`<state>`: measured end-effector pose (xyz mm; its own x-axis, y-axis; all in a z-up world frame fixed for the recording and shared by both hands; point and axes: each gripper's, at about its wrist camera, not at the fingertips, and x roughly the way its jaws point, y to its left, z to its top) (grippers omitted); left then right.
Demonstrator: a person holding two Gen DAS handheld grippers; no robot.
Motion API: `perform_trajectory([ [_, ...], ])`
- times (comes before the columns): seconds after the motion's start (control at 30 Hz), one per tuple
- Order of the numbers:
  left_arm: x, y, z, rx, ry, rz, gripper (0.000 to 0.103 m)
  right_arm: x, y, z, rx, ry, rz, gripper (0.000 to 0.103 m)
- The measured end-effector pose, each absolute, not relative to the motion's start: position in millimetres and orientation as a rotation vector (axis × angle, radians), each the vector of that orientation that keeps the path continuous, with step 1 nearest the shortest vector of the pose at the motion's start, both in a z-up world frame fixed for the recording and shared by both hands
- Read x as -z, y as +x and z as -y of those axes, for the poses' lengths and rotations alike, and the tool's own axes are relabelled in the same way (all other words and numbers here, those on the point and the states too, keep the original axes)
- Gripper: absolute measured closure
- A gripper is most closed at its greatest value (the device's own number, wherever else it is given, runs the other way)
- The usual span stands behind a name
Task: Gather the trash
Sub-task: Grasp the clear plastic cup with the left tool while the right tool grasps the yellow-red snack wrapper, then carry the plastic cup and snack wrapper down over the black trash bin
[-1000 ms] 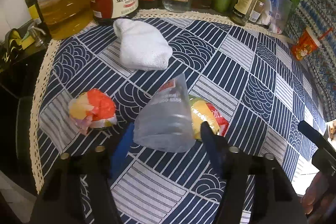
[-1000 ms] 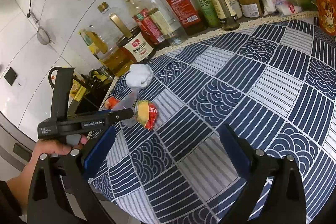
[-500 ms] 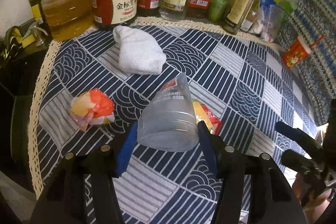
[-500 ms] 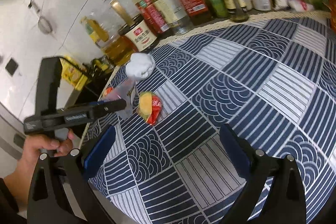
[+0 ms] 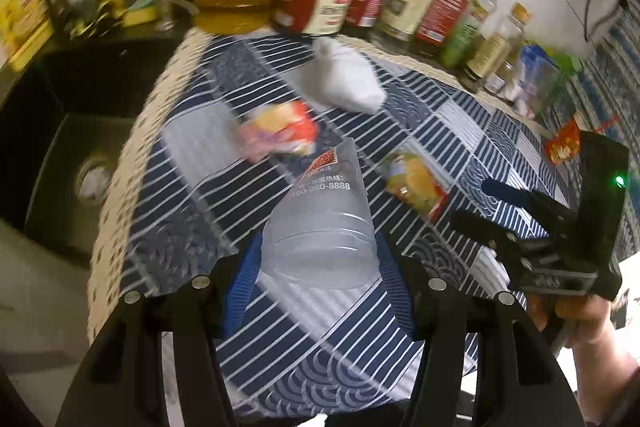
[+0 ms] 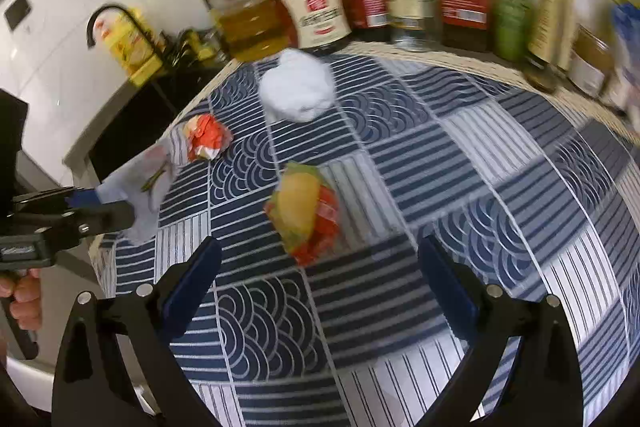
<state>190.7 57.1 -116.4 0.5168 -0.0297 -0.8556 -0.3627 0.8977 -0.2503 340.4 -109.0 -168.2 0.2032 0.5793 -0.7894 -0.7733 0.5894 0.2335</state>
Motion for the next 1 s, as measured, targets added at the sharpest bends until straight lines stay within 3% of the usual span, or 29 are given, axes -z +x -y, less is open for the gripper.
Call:
perform_trajectory([
  [0.33, 124.9, 147.8, -87.1, -0.328, -0.527, -0.999, 0.047, 188.5, 343.7, 59.9, -0.963, -0.394, -0.980, 0.025],
  [0.5, 126.2, 142.5, -93.0, -0.343, -0.545, -0.993, 0.047, 193.6, 340.9, 52.2, -0.933, -0.448, -0.955, 0.040],
  [0.53, 126.5, 142.0, -93.7, -0.342, -0.547, -0.992, 0.047, 193.8, 339.8, 51.1, -0.923, -0.461, -0.946, 0.047],
  [1.0, 117.2, 134.5, -91.0, -0.296, -0.526, -0.971, 0.047, 170.4, 324.3, 61.4, -0.914, -0.370, -0.969, 0.047],
])
